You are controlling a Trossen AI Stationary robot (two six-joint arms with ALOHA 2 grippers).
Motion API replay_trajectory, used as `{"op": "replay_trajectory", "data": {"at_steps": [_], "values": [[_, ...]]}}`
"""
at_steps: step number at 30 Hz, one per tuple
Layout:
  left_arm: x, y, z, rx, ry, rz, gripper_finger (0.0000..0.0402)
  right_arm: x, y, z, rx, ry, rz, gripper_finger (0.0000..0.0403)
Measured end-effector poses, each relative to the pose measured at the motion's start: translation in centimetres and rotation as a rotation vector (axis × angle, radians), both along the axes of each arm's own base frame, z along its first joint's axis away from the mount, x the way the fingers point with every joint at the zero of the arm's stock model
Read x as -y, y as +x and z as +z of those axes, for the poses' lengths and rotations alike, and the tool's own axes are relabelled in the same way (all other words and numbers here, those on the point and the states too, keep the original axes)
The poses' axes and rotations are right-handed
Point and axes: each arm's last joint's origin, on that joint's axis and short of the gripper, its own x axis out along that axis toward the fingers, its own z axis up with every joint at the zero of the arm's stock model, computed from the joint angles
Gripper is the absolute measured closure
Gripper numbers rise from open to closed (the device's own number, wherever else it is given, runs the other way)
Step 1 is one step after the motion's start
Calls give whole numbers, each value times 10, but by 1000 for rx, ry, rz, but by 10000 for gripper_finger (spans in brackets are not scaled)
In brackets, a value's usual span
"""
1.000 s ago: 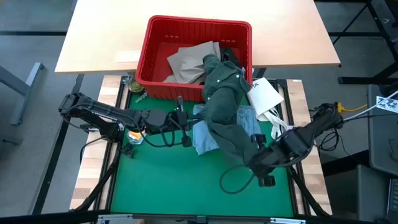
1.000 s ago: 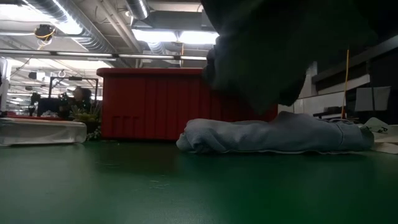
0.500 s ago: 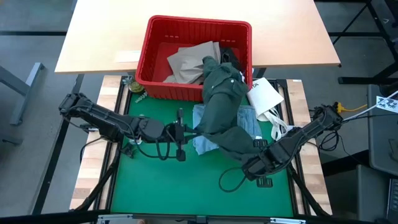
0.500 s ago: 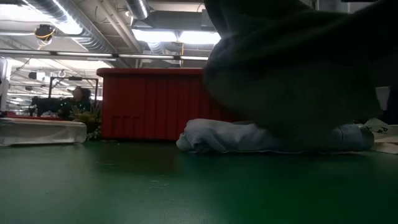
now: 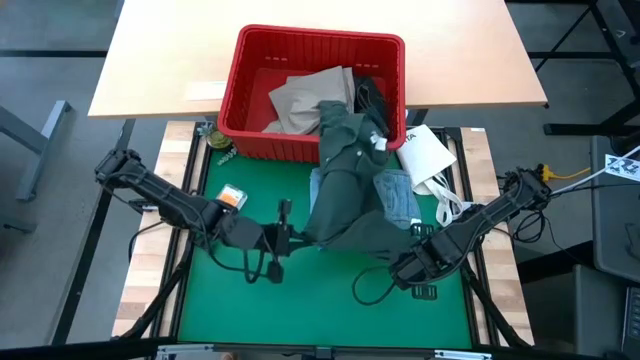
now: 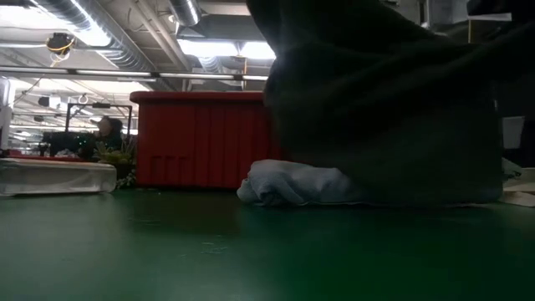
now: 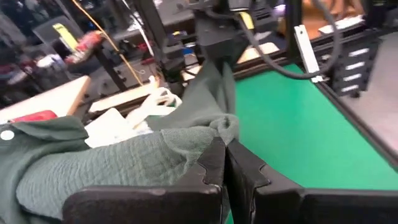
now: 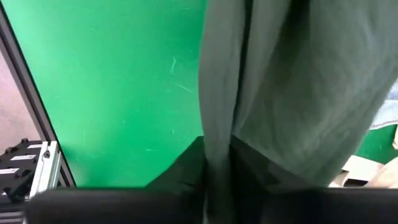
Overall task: Fold Laundry from Bin
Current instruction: Fold the green polo shirt
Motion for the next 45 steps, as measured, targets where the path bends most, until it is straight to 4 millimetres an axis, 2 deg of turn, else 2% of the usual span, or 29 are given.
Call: {"op": "replay_trajectory", "data": {"at_steps": [5,10,14,18,23,27,30,33,38,45], "values": [[9,-9,-10,-99,-55,8,401,1,0,-2,11,-28,2,264],[19,-21,-21,-237,-77,-52,401,1,1,-2,33,-46,2,230],[29,-30,-26,-322,-105,-144,401,0,6,-2,109,-64,1,224],[39,-36,-27,-337,-97,-188,401,-4,19,0,295,-104,-7,227],[46,-41,-27,-338,-93,-215,401,-10,35,6,526,-159,108,228],[49,-44,-27,-339,-90,-231,401,-9,40,9,616,-284,158,228],[51,-45,-27,-339,-89,-237,401,0,43,10,655,-408,117,228],[51,-45,-27,-339,-89,-238,401,14,52,11,659,-461,61,228],[51,-45,-27,-340,-98,-233,401,50,67,10,603,-470,2,228],[57,-49,-27,-370,-201,-238,401,100,84,9,548,-432,-73,228]]}}
